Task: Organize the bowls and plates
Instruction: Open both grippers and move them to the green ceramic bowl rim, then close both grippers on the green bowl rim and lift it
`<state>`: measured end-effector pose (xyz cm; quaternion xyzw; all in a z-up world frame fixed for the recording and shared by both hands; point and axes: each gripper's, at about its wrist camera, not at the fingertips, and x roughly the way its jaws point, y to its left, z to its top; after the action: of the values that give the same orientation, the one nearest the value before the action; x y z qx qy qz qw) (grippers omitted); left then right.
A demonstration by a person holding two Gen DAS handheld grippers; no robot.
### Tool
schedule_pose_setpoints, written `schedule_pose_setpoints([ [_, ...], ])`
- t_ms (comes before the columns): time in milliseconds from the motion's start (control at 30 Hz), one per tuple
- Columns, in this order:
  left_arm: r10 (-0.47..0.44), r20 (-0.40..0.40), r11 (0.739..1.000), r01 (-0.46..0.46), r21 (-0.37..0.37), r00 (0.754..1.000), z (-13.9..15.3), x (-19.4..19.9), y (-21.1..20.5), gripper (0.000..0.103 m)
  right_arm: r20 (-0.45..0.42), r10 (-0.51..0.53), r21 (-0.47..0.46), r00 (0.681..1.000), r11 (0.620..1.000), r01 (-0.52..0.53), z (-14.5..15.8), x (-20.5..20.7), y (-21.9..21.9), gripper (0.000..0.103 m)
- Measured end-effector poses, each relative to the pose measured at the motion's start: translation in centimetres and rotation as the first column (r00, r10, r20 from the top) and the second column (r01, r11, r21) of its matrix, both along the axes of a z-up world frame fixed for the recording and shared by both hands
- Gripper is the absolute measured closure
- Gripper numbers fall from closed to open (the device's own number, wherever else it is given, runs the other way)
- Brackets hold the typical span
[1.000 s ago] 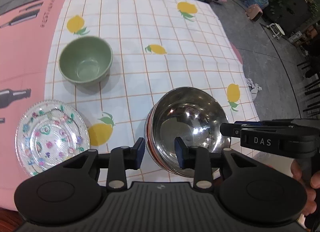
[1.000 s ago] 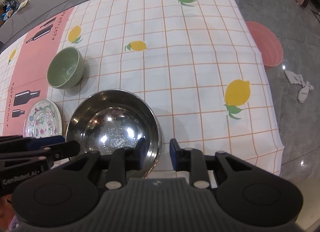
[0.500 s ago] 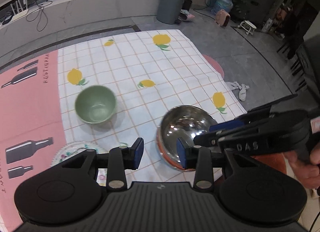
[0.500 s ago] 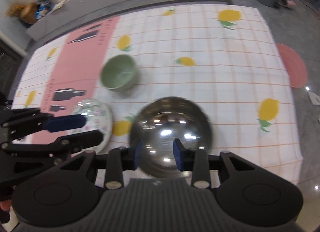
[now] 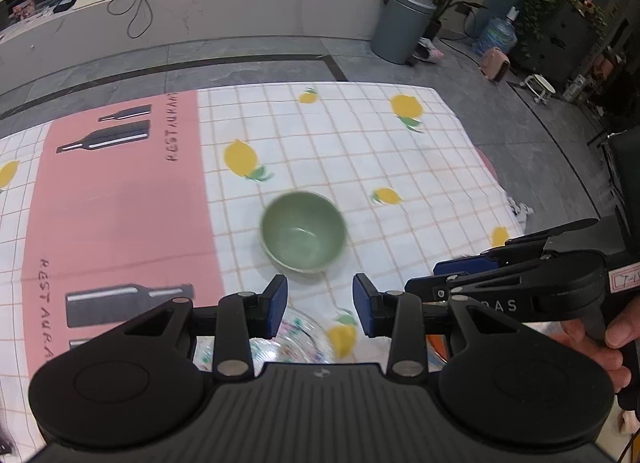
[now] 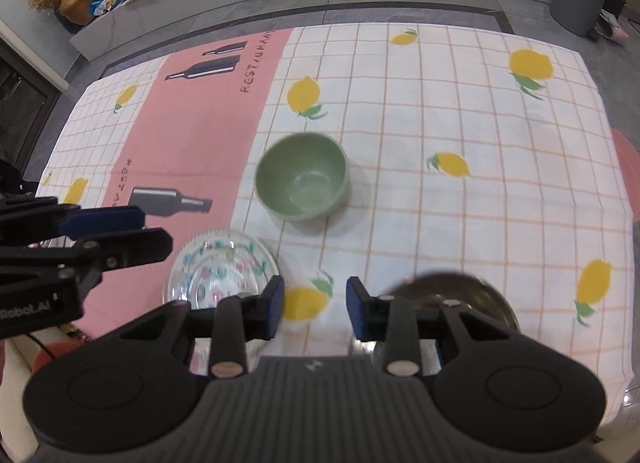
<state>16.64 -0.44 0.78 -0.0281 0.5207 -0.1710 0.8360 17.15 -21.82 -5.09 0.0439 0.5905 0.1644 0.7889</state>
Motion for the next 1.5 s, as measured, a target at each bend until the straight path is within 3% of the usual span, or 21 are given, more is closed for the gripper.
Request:
schedule_pose_setpoints([
  [400, 0.047, -0.105, 0.998, -0.051, -0.029, 0.993, -7.3, 7.3, 1.4, 0.066, -0.066, -0.038, -0.063, 0.997, 0.997, 0.033, -5.0, 8.5, 2.8, 0.07],
  [767, 0.063, -0.206, 0.997, -0.068, -0.022, 0.977, -12.8, 10.7, 0.7, 0.073, -0.147, -0.048, -0.074, 0.988, 0.997, 0.037, -9.9, 12.4, 3.6, 0.075],
  [1167, 0.077, -0.242, 0.996, -0.085, -0.026, 0.967, -14.6, 11.1, 0.7, 0.092, -0.183, -0.063, -0.061, 0.981, 0.997, 0.053, -11.8, 12.9, 3.8, 0.091],
  [1233, 0.081, -0.243, 0.996, -0.089, -0.024, 0.967, -14.5, 11.1, 0.7, 0.092, -0.186, -0.071, -0.059, 0.98, 0.996, 0.061, -11.9, 12.8, 3.7, 0.096],
  [1500, 0.095, -0.238, 0.995, -0.097, 0.003, 0.967, -13.9, 10.8, 0.3, 0.093, -0.173, -0.075, -0.056, 0.982, 0.996, 0.067, -11.8, 12.4, 3.6, 0.098],
])
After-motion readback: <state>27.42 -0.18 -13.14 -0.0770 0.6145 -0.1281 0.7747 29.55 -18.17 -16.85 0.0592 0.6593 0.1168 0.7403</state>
